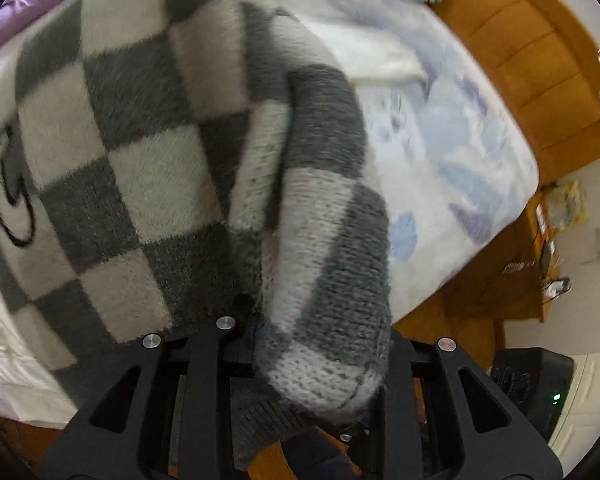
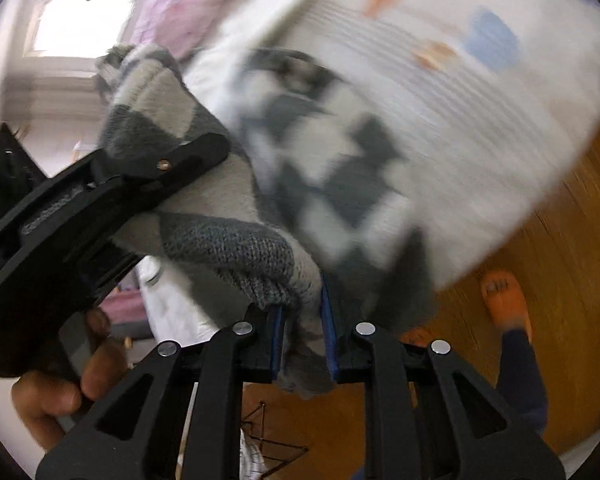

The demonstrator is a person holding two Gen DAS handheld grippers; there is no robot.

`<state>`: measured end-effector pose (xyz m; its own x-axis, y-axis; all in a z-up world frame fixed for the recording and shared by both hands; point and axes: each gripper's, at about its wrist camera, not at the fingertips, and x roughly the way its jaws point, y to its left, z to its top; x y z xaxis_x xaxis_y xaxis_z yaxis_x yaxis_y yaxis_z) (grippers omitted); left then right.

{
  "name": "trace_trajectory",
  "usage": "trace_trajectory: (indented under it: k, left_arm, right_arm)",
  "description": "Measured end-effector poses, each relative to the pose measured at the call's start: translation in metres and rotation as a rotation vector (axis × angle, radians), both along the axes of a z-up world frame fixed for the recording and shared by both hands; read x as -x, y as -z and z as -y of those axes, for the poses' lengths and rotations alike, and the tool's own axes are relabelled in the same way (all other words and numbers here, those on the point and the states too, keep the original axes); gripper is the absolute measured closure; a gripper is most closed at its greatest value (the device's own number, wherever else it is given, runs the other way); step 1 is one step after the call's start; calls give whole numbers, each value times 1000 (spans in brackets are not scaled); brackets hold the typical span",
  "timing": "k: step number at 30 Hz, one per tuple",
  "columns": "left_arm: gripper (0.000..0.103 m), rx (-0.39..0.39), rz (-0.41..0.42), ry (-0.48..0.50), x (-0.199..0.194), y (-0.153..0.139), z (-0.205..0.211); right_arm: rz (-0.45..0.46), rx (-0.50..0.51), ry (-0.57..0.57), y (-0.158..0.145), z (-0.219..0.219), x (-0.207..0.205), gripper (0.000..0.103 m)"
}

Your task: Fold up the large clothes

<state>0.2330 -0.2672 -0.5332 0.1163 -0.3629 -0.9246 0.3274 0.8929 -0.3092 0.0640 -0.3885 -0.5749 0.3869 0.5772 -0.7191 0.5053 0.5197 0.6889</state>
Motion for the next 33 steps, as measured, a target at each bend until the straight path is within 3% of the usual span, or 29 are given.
trace_trajectory:
  k: [4, 7, 13, 16, 17, 18, 20, 24, 27, 30, 33]
  left_arm:
    - [77, -96, -29, 79, 1, 37, 25]
    - [70, -127, -25, 92, -3, 30, 30]
    - [70, -44, -91, 23, 1, -1, -15]
    - [65, -40, -123, -2, 8, -5, -26]
    - [41, -7, -134, -26, 8, -6, -30]
    - [10, 47, -144, -58, 7, -9, -33]
    - [6, 133, -144, -119, 3, -14, -39]
    - [6, 179, -118, -185, -11, -23, -57]
    - [6, 181, 11, -345, -23, -45, -110]
    - [6, 84, 134, -485, -39, -62, -162]
    - [6, -17, 131, -617, -63, -49, -224]
  right_arm:
    - [-118, -68, 89, 34, 10, 10, 88]
    - [-140, -126, 107, 39, 14, 10, 88]
    - [-108, -172, 57, 28, 7, -9, 87]
    - [-96, -156, 14, 24, 0, -14, 87]
    - [-110, -151, 16, 25, -2, -16, 88]
    - [-147, -130, 38, 30, -1, -12, 91]
    - [-236, -114, 114, 46, 10, 3, 103]
    - [-331, -75, 195, 67, 40, 29, 103]
    - [-288, -26, 156, 56, 56, 22, 103]
    - [-163, 89, 68, 16, 63, -10, 99]
    - [-18, 202, 12, -30, 65, -54, 95]
